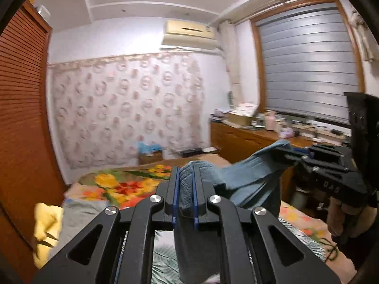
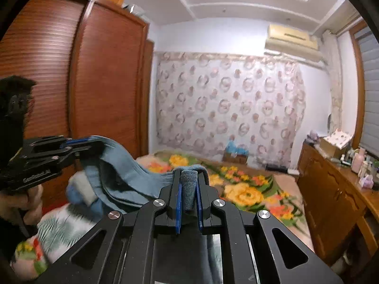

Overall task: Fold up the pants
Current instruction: 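Lift the shorts hem up with both grippers, then carry the hem over toward the waistband and lower it with both grippers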

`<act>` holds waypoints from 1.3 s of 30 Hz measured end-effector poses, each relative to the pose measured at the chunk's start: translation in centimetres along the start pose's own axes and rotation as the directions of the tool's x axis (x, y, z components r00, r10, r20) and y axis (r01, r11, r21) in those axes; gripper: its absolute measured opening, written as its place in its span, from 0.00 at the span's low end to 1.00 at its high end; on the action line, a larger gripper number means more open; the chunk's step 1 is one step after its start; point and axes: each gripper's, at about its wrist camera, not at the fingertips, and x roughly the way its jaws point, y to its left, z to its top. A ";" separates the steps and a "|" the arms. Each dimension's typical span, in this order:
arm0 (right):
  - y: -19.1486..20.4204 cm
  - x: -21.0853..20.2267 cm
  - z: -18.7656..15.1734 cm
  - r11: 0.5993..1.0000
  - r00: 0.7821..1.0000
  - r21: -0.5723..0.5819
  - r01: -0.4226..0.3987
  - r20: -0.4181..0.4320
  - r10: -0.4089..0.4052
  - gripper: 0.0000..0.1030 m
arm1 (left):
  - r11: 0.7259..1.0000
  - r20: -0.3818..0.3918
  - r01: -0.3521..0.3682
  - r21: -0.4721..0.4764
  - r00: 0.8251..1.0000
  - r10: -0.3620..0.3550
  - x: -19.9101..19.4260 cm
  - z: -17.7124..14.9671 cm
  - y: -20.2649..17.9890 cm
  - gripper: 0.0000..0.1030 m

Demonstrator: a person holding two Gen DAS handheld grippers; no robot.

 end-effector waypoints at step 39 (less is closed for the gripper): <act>1.9 1.7 -7.9 0.988 0.939 -0.009 -0.155 -0.313 0.145 0.10 | 0.991 -0.259 0.133 -0.006 0.957 -0.130 -3.9 -13.7 -2.7 0.10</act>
